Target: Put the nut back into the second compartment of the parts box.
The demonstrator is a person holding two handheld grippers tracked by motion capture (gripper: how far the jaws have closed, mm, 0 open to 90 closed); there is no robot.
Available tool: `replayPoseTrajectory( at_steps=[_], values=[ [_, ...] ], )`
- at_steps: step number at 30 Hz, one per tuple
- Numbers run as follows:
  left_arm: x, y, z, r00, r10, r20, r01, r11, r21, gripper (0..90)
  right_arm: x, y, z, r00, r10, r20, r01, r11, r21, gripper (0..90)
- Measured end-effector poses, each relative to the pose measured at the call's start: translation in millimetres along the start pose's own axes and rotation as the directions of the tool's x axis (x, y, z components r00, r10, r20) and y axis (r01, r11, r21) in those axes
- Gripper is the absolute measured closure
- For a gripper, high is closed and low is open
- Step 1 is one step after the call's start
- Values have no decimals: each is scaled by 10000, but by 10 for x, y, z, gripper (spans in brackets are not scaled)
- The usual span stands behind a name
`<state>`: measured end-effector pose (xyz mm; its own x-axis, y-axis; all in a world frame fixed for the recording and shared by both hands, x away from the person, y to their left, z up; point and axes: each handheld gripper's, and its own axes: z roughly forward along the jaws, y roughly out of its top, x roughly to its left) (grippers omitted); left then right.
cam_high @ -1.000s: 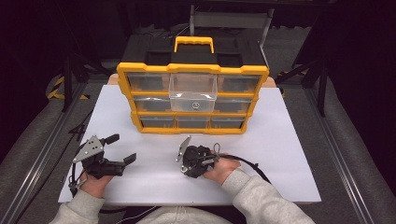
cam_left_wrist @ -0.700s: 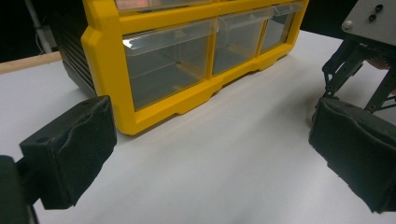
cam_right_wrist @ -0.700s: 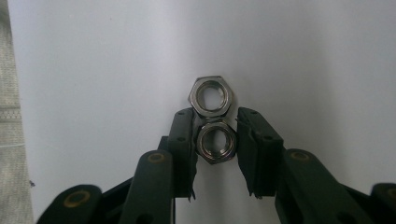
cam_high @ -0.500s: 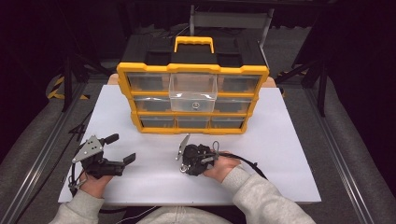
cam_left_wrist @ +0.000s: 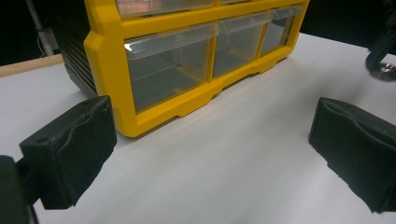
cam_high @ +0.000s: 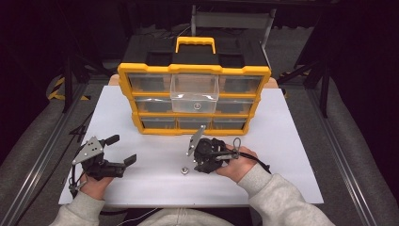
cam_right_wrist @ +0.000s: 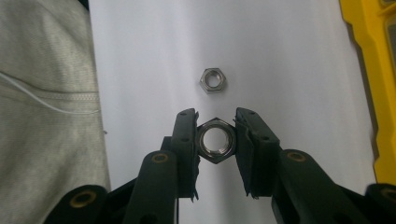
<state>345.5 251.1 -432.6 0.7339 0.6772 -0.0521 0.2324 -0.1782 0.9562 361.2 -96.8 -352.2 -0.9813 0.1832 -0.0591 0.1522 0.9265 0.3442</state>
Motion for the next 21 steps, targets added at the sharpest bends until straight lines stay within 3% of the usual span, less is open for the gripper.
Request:
replayPoseTrajectory(
  at_steps=[9, 12, 21],
  values=[
    [-1, -2, 8, 10000, 15, -2, -15, 10000, 51, 16, -11, -66, -341, 9997, 132, 204, -127, 9996, -236, 702],
    [-6, -4, 15, 10000, 17, 6, -17, 10000, 39, 16, -33, -66, -534, 9988, 53, 493, -40, 9996, -271, 703],
    [-5, -5, 16, 10000, 4, 1, -4, 10000, 23, 16, -76, -24, -903, 9961, 36, 886, -2, 9992, -389, 702]
  ],
)
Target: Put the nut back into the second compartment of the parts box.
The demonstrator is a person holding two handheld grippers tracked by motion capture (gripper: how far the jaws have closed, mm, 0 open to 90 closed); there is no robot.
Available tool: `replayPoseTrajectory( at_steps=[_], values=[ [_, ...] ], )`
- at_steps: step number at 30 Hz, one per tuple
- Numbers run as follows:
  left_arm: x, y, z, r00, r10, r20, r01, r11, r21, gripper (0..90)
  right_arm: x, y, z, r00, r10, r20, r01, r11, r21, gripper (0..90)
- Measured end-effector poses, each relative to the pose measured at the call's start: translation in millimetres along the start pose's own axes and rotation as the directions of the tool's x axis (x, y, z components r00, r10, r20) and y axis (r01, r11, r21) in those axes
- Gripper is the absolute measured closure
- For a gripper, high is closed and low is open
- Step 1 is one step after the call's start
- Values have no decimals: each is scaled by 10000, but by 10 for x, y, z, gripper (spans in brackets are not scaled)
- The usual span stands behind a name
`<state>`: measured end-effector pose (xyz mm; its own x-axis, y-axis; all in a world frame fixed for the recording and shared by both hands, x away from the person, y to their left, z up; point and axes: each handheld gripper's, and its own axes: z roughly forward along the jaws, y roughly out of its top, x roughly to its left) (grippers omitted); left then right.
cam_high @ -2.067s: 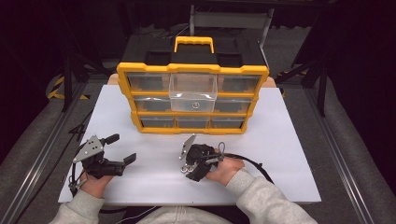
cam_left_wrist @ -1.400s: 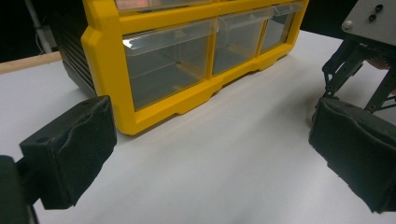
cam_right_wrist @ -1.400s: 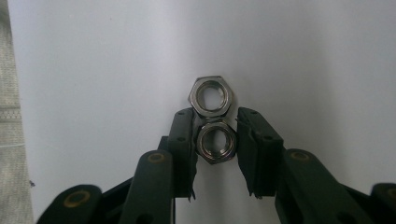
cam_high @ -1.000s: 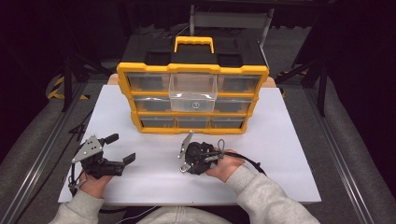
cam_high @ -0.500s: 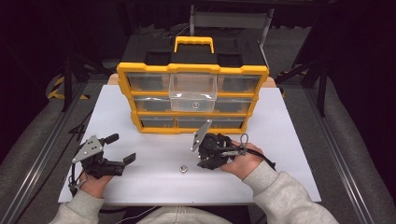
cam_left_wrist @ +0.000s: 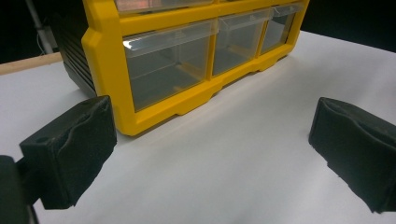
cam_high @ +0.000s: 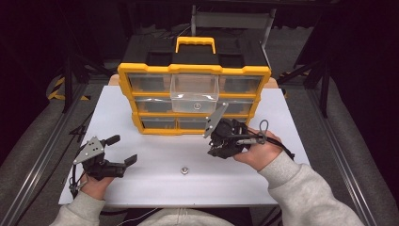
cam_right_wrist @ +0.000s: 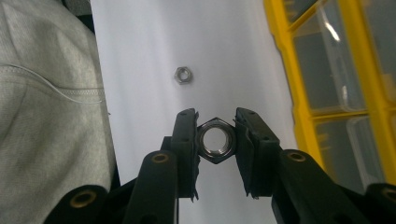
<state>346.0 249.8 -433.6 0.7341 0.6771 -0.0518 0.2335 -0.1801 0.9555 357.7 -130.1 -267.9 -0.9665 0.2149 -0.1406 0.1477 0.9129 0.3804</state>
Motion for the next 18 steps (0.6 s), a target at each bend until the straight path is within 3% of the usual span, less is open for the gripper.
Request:
replayPoseTrajectory(
  at_steps=[7, 18],
  values=[
    [4, 3, -8, 10000, 0, -17, 0, 10000, 32, 16, -60, 97, -331, 9990, -77, 432, 84, 9998, -170, 702],
    [6, -1, -2, 10000, -25, 0, 25, 10000, 47, 16, -207, 250, -744, 9981, -28, 612, 59, 9987, -502, 702]
  ],
)
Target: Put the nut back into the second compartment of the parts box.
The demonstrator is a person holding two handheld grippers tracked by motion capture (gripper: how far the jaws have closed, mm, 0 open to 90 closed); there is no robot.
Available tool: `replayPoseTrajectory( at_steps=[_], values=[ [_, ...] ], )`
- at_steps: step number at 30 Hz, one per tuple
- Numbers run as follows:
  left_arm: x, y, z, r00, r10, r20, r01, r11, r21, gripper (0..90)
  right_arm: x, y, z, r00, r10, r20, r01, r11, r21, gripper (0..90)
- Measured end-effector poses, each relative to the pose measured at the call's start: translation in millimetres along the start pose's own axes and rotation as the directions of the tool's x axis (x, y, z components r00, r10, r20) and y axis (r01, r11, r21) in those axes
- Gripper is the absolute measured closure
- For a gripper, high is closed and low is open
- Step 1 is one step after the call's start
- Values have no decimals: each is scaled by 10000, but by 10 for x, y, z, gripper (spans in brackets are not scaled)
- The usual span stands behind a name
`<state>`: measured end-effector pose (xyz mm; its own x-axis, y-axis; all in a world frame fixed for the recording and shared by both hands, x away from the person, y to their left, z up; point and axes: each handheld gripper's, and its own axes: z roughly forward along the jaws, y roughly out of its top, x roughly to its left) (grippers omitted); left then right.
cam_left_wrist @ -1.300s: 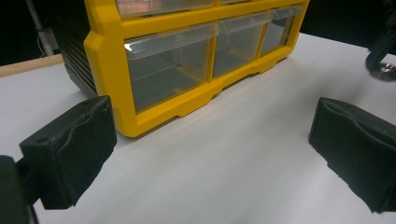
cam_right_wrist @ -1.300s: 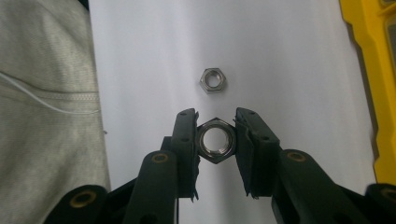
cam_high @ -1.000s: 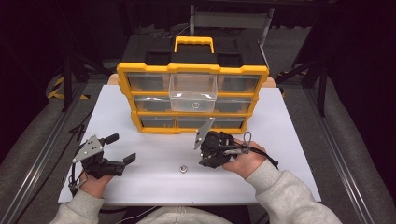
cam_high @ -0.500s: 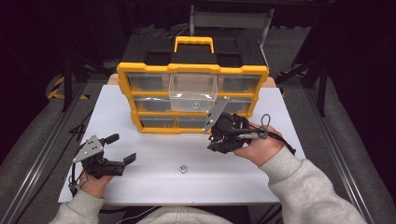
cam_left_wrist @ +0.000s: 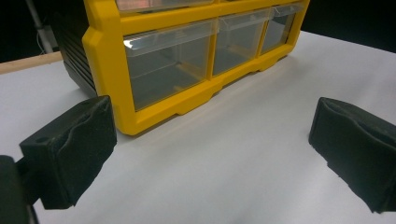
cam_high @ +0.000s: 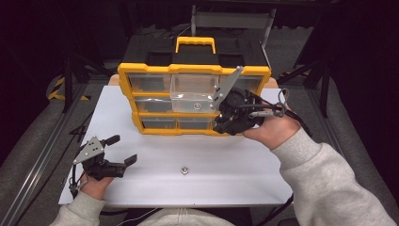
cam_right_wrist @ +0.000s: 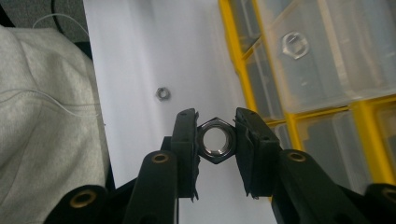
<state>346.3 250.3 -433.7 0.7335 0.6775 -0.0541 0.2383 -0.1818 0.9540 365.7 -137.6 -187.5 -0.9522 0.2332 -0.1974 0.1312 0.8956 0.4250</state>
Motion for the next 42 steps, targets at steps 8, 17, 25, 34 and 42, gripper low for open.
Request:
replayPoseTrajectory(
  at_steps=[8, 17, 25, 34, 42],
  values=[
    [5, -4, -4, 10000, -18, 2, 18, 10000, 12, 16, -140, 190, -266, 9997, 53, 222, -48, 9998, -206, 702],
    [-3, -7, 10, 10000, -20, 45, 20, 10000, -1, 16, -325, 441, -404, 9972, 33, 752, -7, 9994, -352, 702],
    [5, -4, 3, 10000, 50, 49, -50, 10000, 20, 16, -512, 655, -365, 9962, 144, 861, -122, 9996, -260, 702],
    [6, -7, 5, 10000, 73, 56, -73, 10000, 31, 15, -684, 885, -236, 9967, 95, 808, -82, 9998, -164, 702],
    [8, -8, 5, 9999, 89, 62, -89, 10000, 43, 15, -792, 963, 14, 9989, 132, 454, -129, 9999, -65, 702]
  ],
)
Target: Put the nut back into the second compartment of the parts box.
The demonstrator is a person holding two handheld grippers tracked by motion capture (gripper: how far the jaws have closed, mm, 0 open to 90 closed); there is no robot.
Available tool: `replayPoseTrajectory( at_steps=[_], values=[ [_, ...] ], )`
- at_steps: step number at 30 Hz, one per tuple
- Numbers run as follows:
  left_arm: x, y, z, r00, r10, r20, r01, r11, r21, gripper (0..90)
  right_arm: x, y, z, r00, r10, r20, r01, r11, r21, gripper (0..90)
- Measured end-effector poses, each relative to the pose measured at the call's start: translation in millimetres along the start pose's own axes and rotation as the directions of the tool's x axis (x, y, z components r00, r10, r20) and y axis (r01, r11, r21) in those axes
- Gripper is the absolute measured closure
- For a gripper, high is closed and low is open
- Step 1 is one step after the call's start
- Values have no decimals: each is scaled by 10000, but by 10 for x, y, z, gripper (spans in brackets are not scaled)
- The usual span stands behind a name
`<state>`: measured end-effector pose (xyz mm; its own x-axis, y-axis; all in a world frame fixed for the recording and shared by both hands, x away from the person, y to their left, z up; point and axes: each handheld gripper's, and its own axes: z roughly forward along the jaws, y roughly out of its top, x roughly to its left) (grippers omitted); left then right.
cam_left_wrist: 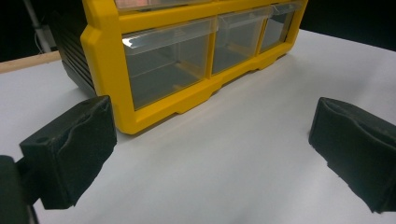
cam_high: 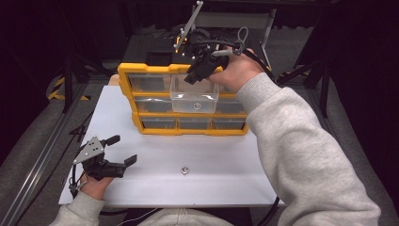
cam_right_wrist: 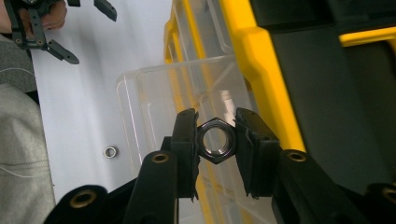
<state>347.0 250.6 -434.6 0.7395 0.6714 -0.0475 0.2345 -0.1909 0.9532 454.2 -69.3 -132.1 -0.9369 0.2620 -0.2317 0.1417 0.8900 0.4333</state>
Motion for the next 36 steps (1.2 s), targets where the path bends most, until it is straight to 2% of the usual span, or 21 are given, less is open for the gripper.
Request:
replayPoseTrajectory(
  at_steps=[7, 11, 20, 26, 36],
  values=[
    [0, 2, -4, 10000, 0, 8, 0, 10000, -2, 16, 12, 5, 210, 9993, -92, -360, 95, 9999, 80, 702],
    [1, 1, -4, 10000, -2, 7, 2, 10000, 5, 16, 10, -7, 374, 9988, -92, -483, 110, 9993, 369, 702],
    [-1, 4, -8, 10000, 23, 6, -23, 10000, -40, 15, -13, -36, 509, 9961, 41, -886, 6, 9986, 529, 701],
    [1, 3, -8, 10000, 19, -10, -19, 10000, -28, 16, -65, -54, 559, 9954, 219, -935, -157, 9977, 664, 701],
    [3, 4, -11, 10000, 11, -32, -11, 10000, -22, 16, -38, -43, 545, 9987, -57, -513, 93, 9975, 694, 674]
  ],
)
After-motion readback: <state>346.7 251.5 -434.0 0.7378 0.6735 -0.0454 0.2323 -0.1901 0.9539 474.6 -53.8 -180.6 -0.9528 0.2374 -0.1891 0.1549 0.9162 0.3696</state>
